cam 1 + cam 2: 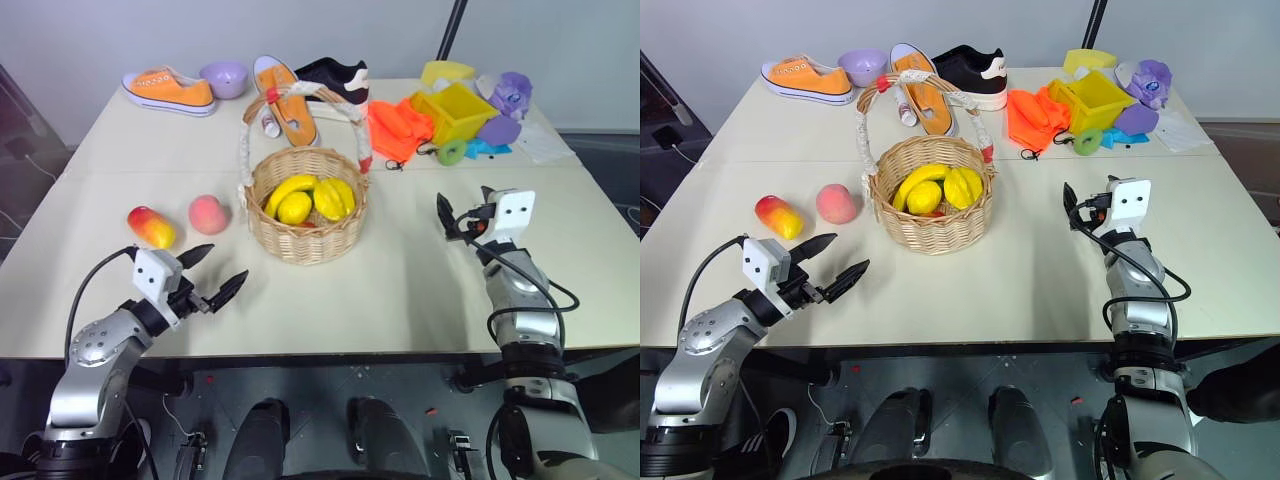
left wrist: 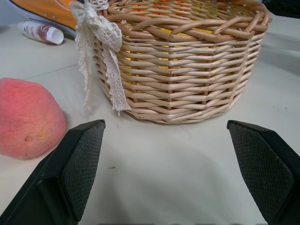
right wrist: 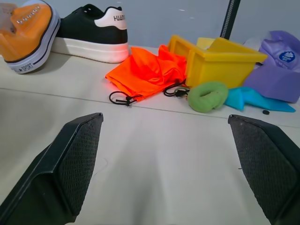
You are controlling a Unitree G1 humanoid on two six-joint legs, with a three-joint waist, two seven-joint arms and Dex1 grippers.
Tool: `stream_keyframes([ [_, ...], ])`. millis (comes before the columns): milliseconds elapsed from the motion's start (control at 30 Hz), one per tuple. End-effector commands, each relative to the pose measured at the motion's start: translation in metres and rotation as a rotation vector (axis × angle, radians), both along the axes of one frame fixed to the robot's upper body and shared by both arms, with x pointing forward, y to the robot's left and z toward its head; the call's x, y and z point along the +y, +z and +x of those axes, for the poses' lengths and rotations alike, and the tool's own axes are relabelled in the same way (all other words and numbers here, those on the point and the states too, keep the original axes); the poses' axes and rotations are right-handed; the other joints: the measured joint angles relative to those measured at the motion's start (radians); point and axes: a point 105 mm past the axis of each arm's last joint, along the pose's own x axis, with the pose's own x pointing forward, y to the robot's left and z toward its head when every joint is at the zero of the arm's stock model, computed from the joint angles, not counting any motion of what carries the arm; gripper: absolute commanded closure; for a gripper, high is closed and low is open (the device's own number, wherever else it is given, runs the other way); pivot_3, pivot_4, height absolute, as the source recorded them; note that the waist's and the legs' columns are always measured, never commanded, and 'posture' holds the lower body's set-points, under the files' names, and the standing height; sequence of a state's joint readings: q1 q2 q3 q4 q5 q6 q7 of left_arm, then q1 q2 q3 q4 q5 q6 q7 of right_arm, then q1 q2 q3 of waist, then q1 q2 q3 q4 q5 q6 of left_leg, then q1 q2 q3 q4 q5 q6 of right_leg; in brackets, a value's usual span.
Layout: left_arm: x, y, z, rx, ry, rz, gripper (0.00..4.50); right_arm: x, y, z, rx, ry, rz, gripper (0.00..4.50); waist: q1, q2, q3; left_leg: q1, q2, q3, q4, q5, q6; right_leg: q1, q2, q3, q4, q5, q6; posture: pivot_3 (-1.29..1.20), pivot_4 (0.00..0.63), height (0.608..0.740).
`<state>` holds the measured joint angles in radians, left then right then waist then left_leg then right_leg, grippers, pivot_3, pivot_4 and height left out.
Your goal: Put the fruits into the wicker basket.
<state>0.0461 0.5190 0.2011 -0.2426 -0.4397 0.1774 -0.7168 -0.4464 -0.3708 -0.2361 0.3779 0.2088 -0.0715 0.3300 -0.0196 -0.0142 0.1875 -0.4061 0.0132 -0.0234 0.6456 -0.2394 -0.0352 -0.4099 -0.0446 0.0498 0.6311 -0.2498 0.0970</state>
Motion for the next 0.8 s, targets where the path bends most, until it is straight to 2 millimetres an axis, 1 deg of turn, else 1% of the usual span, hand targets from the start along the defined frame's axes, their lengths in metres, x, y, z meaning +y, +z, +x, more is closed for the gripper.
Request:
stream_keyframes([
  [33, -0.003, 0.010, -0.003, -0.048, -0.015, 0.010, 0.00, 0.001, 0.016, 0.000, -0.051, 0.009, -0.011, 0.04, 0.000, 0.000, 0.000, 0.000, 0.000, 0.000, 0.000, 0.000, 0.000, 0.000, 0.000, 0.000, 0.000, 0.000, 0.000, 0.00, 0.150, 0.740],
  [400, -0.005, 0.008, -0.007, -0.040, -0.017, 0.002, 0.00, 0.005, 0.016, 0.000, -0.050, 0.029, -0.017, 0.04, 0.000, 0.000, 0.000, 0.000, 0.000, 0.000, 0.000, 0.000, 0.000, 0.000, 0.000, 0.000, 0.000, 0.000, 0.000, 0.00, 0.150, 0.740],
  [533, -0.005, 0.011, -0.009, -0.056, 0.001, -0.030, 0.00, 0.006, 0.014, -0.001, -0.039, 0.049, -0.005, 0.04, 0.000, 0.000, 0.000, 0.000, 0.000, 0.000, 0.000, 0.000, 0.000, 0.000, 0.000, 0.000, 0.000, 0.000, 0.000, 0.00, 0.150, 0.740],
  [600, -0.002, 0.010, -0.012, -0.054, 0.036, -0.041, 0.00, 0.011, 0.015, -0.007, -0.045, 0.102, 0.004, 0.04, 0.000, 0.000, 0.000, 0.000, 0.000, 0.000, 0.000, 0.000, 0.000, 0.000, 0.000, 0.000, 0.000, 0.000, 0.000, 0.00, 0.150, 0.740],
  [700, 0.008, 0.012, -0.020, -0.067, 0.106, -0.059, 0.00, 0.018, 0.016, -0.023, -0.061, 0.190, -0.053, 0.04, 0.001, 0.000, 0.000, 0.000, 0.001, 0.000, -0.001, 0.000, 0.000, 0.000, 0.000, 0.000, 0.000, 0.000, 0.000, 0.00, 0.150, 0.740],
  [800, 0.031, 0.013, -0.024, -0.092, 0.244, -0.071, 0.00, 0.024, 0.016, -0.047, -0.064, 0.298, -0.074, 0.04, 0.004, 0.000, 0.000, 0.000, 0.002, 0.000, -0.001, 0.000, 0.001, 0.000, 0.000, 0.000, 0.000, 0.000, 0.000, 0.00, 0.150, 0.740],
])
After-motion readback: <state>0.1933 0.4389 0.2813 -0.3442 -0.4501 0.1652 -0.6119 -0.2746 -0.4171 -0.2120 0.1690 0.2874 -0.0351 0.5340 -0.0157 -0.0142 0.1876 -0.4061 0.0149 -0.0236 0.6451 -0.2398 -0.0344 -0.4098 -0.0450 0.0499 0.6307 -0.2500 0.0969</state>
